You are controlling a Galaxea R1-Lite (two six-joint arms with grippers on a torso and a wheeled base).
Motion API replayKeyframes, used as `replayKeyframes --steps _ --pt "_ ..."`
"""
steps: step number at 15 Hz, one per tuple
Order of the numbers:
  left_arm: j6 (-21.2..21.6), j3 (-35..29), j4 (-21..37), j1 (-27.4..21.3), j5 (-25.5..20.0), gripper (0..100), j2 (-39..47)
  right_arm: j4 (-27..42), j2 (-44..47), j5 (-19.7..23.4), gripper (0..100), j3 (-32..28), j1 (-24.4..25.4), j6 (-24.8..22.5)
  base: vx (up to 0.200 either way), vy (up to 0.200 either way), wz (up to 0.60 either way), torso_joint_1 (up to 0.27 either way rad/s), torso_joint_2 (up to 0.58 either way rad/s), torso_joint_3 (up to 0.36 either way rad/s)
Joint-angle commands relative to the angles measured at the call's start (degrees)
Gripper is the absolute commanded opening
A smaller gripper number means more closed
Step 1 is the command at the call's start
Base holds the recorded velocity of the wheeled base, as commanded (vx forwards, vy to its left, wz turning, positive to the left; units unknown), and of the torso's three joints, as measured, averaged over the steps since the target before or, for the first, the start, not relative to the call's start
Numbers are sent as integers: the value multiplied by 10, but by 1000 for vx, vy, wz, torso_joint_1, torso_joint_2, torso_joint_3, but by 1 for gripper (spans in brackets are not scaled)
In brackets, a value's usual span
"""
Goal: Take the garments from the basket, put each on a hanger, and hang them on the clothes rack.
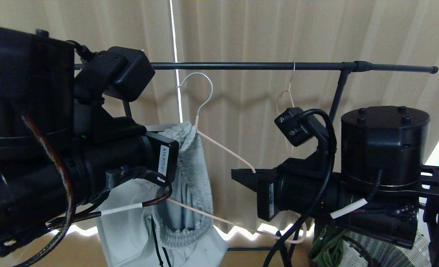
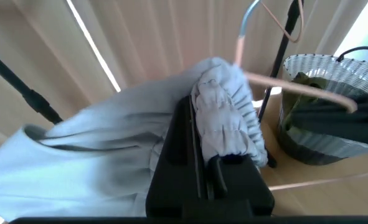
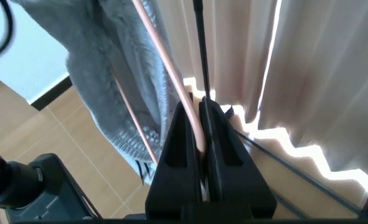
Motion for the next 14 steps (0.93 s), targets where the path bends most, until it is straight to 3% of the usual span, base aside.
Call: replayKeyframes --steps 1,2,9,12,14 --pt "0 5 1 -2 0 0 -4 -1 -17 0 0 1 -4 0 0 0 0 0 0 0" --pt "1 9 -1 -2 0 100 -7 -1 -18 0 0 1 -5 0 0 0 0 0 0 0" --pt "7 34 -4 -1 -6 100 -36 -1 -43 1 0 2 -40 -11 0 0 0 0 0 0" --pt "20 61 -4 -1 -67 100 -68 -1 -47 2 0 2 -69 -35 0 0 0 0 0 0" --pt "60 76 -13 4 -77 100 -96 -1 -61 6 0 22 -92 -68 0 0 0 0 0 0"
